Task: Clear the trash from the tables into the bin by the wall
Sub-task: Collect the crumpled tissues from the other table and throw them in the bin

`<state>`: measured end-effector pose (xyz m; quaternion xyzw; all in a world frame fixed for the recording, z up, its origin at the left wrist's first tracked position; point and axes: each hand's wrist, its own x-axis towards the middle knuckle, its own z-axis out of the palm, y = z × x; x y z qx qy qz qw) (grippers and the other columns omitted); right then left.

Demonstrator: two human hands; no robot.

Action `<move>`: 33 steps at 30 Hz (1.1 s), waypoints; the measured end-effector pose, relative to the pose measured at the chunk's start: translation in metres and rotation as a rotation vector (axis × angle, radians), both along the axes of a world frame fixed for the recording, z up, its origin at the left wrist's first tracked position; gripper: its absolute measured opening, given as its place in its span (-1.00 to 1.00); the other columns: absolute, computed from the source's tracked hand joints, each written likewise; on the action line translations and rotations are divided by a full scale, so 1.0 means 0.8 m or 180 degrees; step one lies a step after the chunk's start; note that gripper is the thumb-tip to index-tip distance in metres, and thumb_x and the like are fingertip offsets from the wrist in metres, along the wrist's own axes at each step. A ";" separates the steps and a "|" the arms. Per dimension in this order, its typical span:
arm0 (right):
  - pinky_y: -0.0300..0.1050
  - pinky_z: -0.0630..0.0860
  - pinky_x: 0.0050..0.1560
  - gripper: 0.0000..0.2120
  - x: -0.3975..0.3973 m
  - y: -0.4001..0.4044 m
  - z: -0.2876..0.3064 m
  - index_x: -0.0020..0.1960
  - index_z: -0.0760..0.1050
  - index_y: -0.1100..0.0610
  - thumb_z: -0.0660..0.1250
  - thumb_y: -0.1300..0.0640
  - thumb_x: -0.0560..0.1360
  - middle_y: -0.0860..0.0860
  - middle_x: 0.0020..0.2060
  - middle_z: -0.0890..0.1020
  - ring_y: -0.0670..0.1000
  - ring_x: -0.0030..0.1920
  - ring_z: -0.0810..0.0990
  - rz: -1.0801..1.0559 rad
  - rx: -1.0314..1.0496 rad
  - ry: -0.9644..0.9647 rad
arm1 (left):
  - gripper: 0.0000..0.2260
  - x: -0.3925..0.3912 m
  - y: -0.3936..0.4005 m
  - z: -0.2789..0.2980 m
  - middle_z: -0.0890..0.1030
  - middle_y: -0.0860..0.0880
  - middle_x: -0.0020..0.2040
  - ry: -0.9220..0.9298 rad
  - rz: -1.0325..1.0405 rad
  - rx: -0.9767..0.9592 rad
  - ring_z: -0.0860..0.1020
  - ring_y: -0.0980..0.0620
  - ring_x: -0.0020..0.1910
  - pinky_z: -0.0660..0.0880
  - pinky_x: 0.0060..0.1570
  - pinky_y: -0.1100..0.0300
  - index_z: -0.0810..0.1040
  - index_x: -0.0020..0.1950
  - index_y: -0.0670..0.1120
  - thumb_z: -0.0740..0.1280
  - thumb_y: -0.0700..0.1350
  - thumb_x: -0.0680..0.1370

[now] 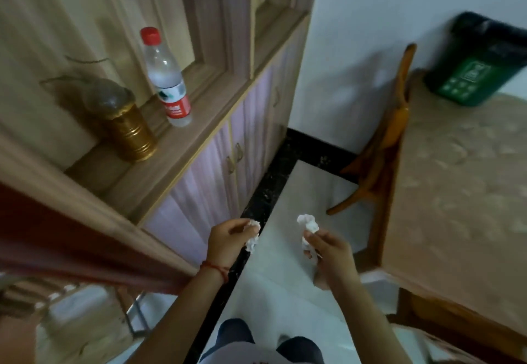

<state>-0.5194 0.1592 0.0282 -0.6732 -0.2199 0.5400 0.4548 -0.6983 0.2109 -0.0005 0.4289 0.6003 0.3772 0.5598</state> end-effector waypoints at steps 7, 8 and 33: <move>-0.08 0.44 -0.23 -0.93 0.017 -0.015 -0.010 -0.23 0.56 0.20 0.37 0.25 0.44 0.13 -0.32 0.56 0.07 -0.30 0.50 -0.0959 -0.0064 -0.0042 | -0.87 0.036 0.044 -0.014 0.63 -0.03 -0.34 -0.0046 -0.0662 -0.0204 0.58 -0.06 -0.22 0.54 -0.04 0.00 0.61 -0.24 -0.04 0.43 -0.27 0.39; -0.08 0.46 -0.22 -0.93 0.020 -0.014 -0.012 -0.22 0.56 0.21 0.38 0.25 0.43 0.15 -0.30 0.56 0.08 -0.29 0.51 -0.1038 -0.0084 -0.0023 | -0.88 0.041 0.050 -0.015 0.63 -0.04 -0.34 -0.0037 -0.0751 -0.0197 0.57 -0.08 -0.21 0.54 -0.03 -0.02 0.61 -0.23 -0.05 0.43 -0.27 0.39; -0.36 0.42 -0.48 -0.85 0.234 0.289 0.011 -0.24 0.51 0.29 0.34 0.24 0.46 0.13 -0.37 0.52 -0.01 -0.39 0.48 -0.1052 0.0300 -0.0105 | -0.89 0.267 0.363 0.001 0.64 0.02 -0.34 -0.0192 -0.0873 -0.0081 0.59 0.15 -0.33 0.53 -0.17 0.19 0.63 -0.11 -0.18 0.44 -0.27 0.38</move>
